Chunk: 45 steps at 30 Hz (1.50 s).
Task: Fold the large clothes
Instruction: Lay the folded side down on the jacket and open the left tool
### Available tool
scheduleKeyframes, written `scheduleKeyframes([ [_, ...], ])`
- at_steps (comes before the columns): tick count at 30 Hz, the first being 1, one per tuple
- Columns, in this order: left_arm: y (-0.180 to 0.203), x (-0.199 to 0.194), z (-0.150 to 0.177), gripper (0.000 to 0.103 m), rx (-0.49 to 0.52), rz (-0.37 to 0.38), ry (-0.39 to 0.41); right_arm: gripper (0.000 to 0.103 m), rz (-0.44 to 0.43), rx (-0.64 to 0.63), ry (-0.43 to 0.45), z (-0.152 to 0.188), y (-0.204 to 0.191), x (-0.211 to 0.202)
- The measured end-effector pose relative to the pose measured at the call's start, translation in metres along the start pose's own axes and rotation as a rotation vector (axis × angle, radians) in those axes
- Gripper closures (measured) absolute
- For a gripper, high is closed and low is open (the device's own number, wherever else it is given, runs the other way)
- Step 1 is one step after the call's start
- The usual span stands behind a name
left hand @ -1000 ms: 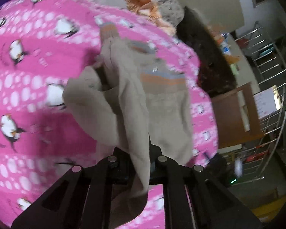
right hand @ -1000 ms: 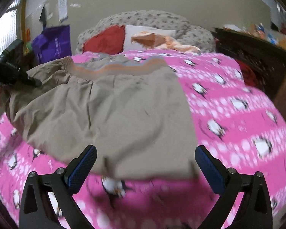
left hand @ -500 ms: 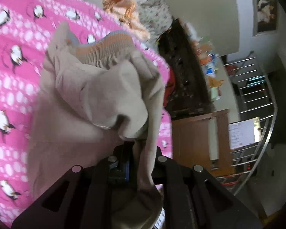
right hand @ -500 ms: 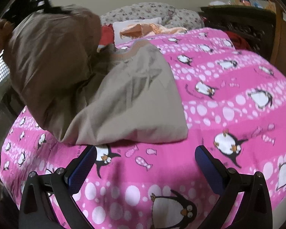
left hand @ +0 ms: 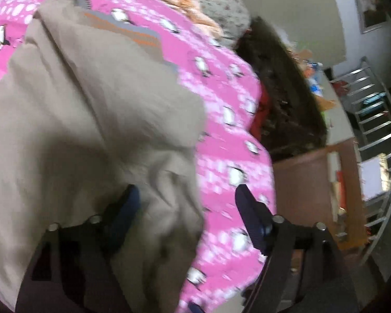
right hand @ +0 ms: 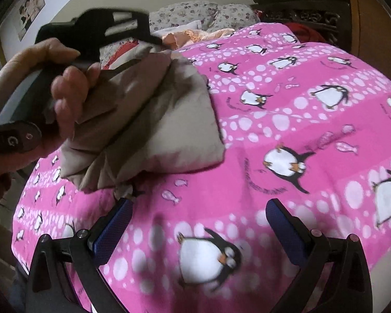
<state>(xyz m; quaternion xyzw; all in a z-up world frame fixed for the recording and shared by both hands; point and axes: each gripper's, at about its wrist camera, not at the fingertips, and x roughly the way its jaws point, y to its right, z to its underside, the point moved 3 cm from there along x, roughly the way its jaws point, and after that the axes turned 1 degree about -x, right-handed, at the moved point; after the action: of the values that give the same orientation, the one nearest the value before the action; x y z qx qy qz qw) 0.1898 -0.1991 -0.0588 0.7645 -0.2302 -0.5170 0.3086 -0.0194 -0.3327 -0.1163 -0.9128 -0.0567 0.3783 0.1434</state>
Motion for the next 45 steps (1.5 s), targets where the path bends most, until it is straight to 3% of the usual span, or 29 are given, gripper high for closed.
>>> scheduleKeyframes([
  [3,0.018,-0.031,0.003,0.027,0.047,0.097,-0.005,0.002,0.017,-0.014,0.016,-0.001,0.005,-0.011],
  [6,0.023,-0.069,-0.007,0.025,0.115,0.131,0.05,0.002,0.028,-0.034,0.036,-0.004,0.005,-0.025],
  [8,0.009,-0.094,-0.01,0.025,0.18,0.087,0.104,0.003,0.028,-0.056,0.07,-0.009,0.002,-0.036],
  [11,-0.043,-0.111,-0.008,0.025,0.218,-0.033,0.13,0.004,-0.008,-0.109,0.156,-0.016,-0.012,-0.058],
  [14,-0.085,-0.113,0.01,0.032,0.258,-0.145,0.132,0.023,-0.096,-0.184,0.223,-0.03,-0.036,-0.071],
  [15,-0.097,-0.113,0.018,0.049,0.259,-0.154,0.121,0.042,-0.126,-0.207,0.24,-0.038,-0.046,-0.073],
  [16,-0.105,-0.113,0.025,0.059,0.256,-0.157,0.119,0.054,-0.166,-0.238,0.249,-0.05,-0.06,-0.074],
  [17,-0.109,-0.112,0.029,0.059,0.254,-0.166,0.13,0.059,-0.195,-0.258,0.255,-0.06,-0.071,-0.073],
  [19,-0.117,-0.112,0.038,0.059,0.252,-0.178,0.143,0.08,-0.244,-0.304,0.269,-0.089,-0.104,-0.065],
  [22,-0.124,-0.106,0.047,0.059,0.219,-0.165,0.127,0.084,-0.301,-0.332,0.198,-0.119,-0.146,-0.026],
  [23,-0.124,-0.107,0.049,0.059,0.217,-0.16,0.129,0.084,-0.281,-0.323,0.155,-0.124,-0.151,-0.008],
  [25,-0.125,-0.109,0.052,0.059,0.207,-0.145,0.129,0.095,-0.186,-0.325,0.069,-0.126,-0.145,0.028],
  [28,-0.121,-0.114,0.056,0.057,0.218,-0.119,0.109,0.098,-0.054,-0.275,-0.022,-0.106,-0.096,0.053],
  [30,-0.115,-0.11,0.058,0.052,0.237,-0.104,0.103,0.103,-0.06,-0.181,-0.082,-0.087,-0.054,0.066],
  [32,-0.111,-0.098,0.063,0.047,0.255,-0.112,0.083,0.103,-0.109,-0.138,-0.075,-0.072,-0.039,0.067],
  [36,-0.107,-0.081,0.08,0.043,0.339,-0.218,0.088,0.103,-0.139,-0.101,-0.052,-0.065,-0.032,0.061],
  [39,-0.11,-0.081,0.083,0.043,0.339,-0.22,0.089,0.103,-0.127,-0.094,-0.063,-0.071,-0.036,0.05],
  [43,-0.115,-0.081,0.085,0.042,0.335,-0.221,0.101,0.096,-0.144,-0.163,0.054,-0.096,-0.066,0.021],
  [45,-0.116,-0.082,0.088,0.041,0.33,-0.215,0.103,0.098,-0.085,-0.195,0.005,-0.096,-0.068,0.036],
])
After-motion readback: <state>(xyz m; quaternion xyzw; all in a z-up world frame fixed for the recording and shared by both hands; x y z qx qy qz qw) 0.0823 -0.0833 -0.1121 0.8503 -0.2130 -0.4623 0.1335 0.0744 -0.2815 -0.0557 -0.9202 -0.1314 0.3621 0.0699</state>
